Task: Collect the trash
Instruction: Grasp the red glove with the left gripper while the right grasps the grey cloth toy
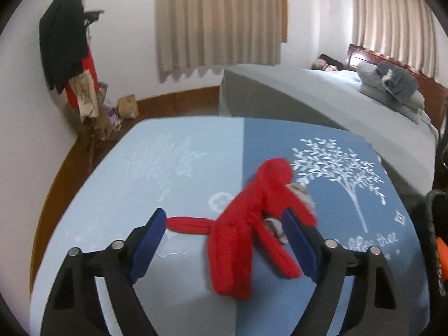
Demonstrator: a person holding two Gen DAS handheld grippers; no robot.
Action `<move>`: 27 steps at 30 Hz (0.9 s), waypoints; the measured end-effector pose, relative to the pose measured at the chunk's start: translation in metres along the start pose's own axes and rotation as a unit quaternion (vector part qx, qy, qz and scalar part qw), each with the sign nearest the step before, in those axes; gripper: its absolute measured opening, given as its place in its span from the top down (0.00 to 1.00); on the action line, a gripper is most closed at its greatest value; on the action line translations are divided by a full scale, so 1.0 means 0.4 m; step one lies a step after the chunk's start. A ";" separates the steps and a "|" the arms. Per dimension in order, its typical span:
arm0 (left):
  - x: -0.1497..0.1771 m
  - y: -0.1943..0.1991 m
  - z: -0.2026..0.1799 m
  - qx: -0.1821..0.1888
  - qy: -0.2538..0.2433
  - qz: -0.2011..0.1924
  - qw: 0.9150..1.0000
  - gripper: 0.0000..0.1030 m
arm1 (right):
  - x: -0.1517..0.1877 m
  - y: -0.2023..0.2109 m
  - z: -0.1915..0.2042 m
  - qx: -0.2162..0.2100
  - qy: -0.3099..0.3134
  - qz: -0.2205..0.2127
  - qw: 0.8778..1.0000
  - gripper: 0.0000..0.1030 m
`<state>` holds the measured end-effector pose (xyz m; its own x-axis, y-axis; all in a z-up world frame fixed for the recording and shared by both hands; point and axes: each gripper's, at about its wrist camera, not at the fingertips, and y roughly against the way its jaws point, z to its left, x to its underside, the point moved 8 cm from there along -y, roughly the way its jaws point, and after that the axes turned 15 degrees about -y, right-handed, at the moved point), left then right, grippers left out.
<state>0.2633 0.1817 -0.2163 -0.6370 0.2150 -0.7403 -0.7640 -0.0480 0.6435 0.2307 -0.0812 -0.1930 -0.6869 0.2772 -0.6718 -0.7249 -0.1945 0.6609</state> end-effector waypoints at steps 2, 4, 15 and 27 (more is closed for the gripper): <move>0.008 -0.026 0.013 0.003 0.014 0.009 1.000 0.24 | 0.005 -0.017 0.019 -0.003 0.008 0.006 1.000 0.07; 0.010 -0.045 0.017 0.012 0.024 0.016 1.000 0.27 | 0.011 -0.028 0.034 -0.004 0.015 0.009 1.000 0.07; 0.055 -0.149 -0.005 0.042 0.021 0.077 0.996 0.38 | 0.036 -0.062 0.050 0.000 0.030 0.028 0.999 0.07; 0.041 -0.134 -0.024 0.034 0.002 0.065 0.997 0.88 | 0.045 -0.072 0.074 -0.004 0.037 0.031 0.999 0.07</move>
<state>0.2926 0.1783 -0.2648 -0.7313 0.2065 -0.6500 -0.6659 -0.0099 0.7460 0.2407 -0.0427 -0.2144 -0.7322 0.1938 -0.6529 -0.6810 -0.2162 0.6996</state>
